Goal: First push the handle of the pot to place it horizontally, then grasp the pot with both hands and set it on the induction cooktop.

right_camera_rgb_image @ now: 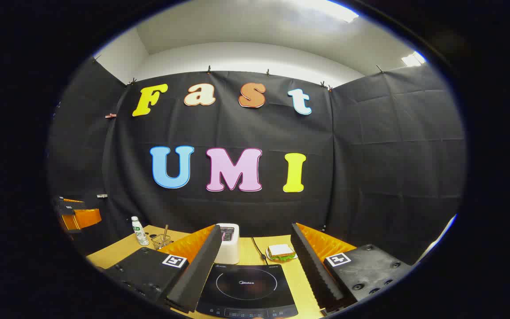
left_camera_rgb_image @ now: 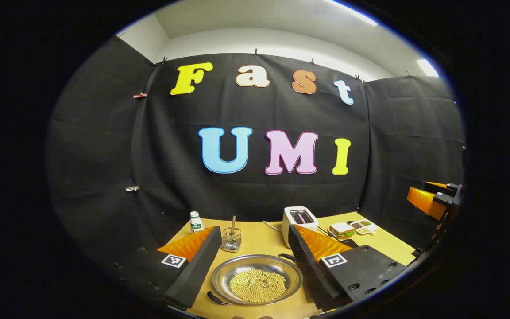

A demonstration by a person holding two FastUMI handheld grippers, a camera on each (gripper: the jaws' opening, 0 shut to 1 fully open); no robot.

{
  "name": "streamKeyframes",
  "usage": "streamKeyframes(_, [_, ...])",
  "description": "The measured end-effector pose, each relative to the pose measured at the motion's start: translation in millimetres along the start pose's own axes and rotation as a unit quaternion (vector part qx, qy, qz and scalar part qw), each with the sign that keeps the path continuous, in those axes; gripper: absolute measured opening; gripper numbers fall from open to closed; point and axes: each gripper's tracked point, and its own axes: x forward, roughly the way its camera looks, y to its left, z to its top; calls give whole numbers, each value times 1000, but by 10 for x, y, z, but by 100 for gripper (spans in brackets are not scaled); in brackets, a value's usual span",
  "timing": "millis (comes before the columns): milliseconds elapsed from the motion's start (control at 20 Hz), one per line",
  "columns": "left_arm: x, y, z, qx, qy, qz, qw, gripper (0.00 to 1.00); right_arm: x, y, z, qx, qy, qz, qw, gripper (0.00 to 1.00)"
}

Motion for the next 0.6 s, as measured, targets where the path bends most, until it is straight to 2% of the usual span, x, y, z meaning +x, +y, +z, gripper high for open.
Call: streamKeyframes(600, [-25, 147, -134, 0, 14, 9, 1000, 95, -24, 107, -107, 2, 11, 4, 1000, 98])
